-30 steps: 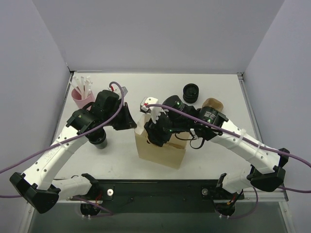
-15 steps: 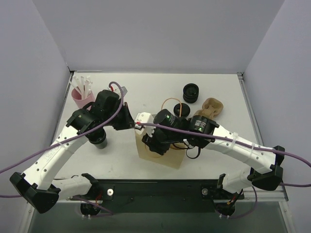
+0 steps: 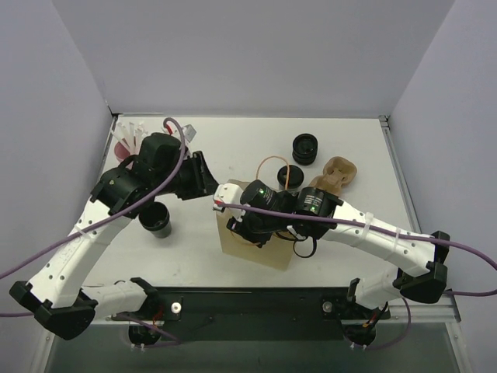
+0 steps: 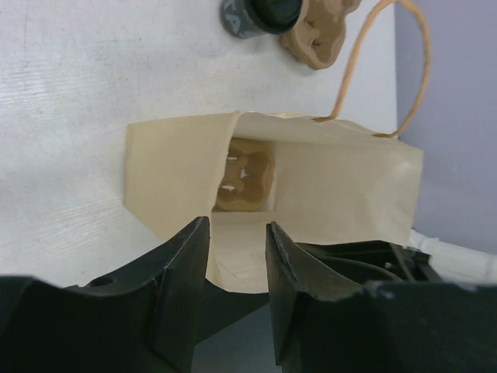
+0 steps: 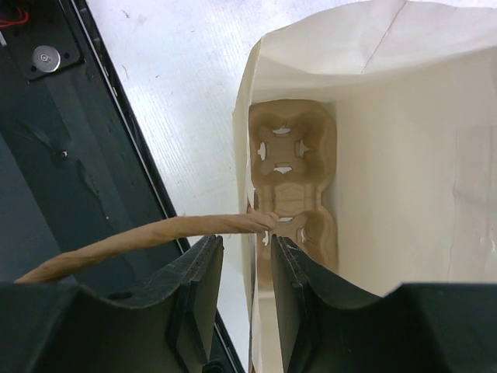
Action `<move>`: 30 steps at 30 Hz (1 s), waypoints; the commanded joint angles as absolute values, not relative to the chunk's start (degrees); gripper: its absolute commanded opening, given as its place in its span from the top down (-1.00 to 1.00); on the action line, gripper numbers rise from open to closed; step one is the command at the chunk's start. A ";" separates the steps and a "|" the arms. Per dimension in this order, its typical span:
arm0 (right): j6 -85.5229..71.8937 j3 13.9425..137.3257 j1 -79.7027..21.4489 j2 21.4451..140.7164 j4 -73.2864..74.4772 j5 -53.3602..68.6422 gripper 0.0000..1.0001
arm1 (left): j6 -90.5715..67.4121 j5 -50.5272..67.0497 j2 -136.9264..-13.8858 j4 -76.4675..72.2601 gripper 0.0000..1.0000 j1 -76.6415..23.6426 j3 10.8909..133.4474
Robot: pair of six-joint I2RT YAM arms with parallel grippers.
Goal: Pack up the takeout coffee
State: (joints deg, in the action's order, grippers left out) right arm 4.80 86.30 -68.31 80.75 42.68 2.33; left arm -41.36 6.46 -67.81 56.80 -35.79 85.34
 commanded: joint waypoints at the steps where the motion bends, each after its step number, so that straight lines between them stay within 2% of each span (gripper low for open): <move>1: 4.75 85.78 -68.64 81.30 44.12 0.18 0.35 | -48.67 8.25 -63.38 58.28 0.08 -35.42 86.58; 4: 3.61 85.61 -68.55 80.77 43.42 -1.58 0.35 | -56.14 12.46 -57.59 53.46 0.08 -35.42 78.88; 8: 2.55 85.60 -68.47 79.45 42.10 -2.11 0.34 | -64.24 16.17 -49.50 40.00 0.08 -35.33 67.69; 10: 1.59 86.22 -68.29 79.10 41.58 -3.16 0.22 | -64.60 16.08 -47.64 38.33 0.04 -35.24 65.66; 13: 0.09 86.92 -67.85 78.23 41.22 -5.88 0.13 | -62.85 16.96 -48.86 38.93 0.00 -35.24 66.70; 21: -1.93 86.14 -65.48 74.45 40.34 -10.46 0.10 | -63.10 18.01 -52.20 42.36 -0.10 -35.24 71.63; 30: -2.63 84.12 -64.77 73.30 38.50 -8.44 0.27 | -70.21 21.00 -54.84 37.97 -0.14 -35.24 71.98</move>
State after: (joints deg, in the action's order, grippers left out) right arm -1.52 85.78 -64.69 74.39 39.97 -7.57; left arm -63.57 19.84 -53.93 41.87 -35.53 69.01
